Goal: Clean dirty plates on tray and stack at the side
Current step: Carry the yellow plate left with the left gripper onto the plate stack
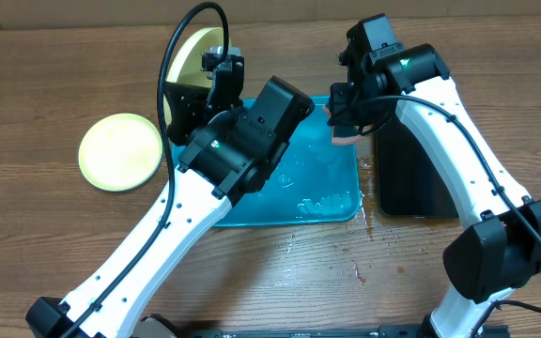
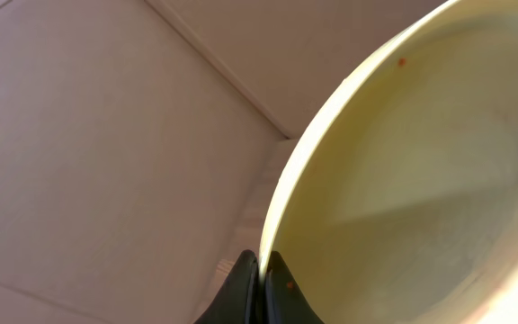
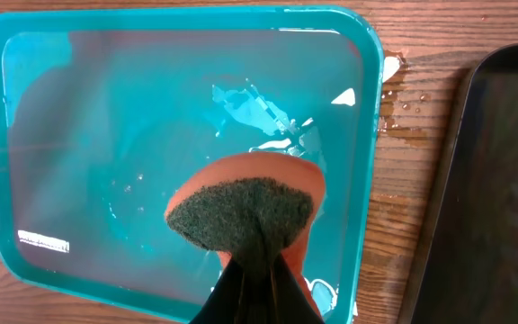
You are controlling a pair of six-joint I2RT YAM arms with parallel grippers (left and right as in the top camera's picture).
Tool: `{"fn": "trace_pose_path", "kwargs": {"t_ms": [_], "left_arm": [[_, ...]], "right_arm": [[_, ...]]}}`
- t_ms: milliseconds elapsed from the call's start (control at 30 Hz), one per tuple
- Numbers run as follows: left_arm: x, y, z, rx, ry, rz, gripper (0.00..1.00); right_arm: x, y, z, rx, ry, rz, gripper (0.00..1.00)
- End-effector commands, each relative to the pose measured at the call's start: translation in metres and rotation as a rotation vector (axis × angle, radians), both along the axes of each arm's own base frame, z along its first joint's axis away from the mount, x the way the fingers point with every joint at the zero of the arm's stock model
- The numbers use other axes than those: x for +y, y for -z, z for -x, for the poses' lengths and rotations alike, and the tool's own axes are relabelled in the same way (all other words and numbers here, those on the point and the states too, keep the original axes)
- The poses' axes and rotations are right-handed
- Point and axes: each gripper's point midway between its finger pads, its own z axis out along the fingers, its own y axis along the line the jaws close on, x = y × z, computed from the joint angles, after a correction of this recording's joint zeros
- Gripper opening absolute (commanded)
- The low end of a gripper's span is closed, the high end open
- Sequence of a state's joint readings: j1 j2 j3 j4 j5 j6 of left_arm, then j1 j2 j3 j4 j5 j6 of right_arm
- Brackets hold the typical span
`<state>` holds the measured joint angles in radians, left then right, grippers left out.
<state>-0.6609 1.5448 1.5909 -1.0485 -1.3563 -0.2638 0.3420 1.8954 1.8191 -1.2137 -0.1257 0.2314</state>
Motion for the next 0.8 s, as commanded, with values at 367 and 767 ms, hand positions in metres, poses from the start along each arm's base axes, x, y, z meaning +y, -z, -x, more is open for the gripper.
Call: {"fn": "trace_pose_path", "kwargs": {"t_ms": [367,767], "left_arm": [[-0.005,0.035,-0.013,0.118,0.102,0.277,0.04],[0.055,0.108,-0.024,0.358,0.071,0.829,0.04]], "right_arm": [[0.001,-0.007,0.001,-0.019,-0.006,-0.004,0.04],[0.001,-0.007,0.001,-0.021,-0.021,0.001,0.04]]}}
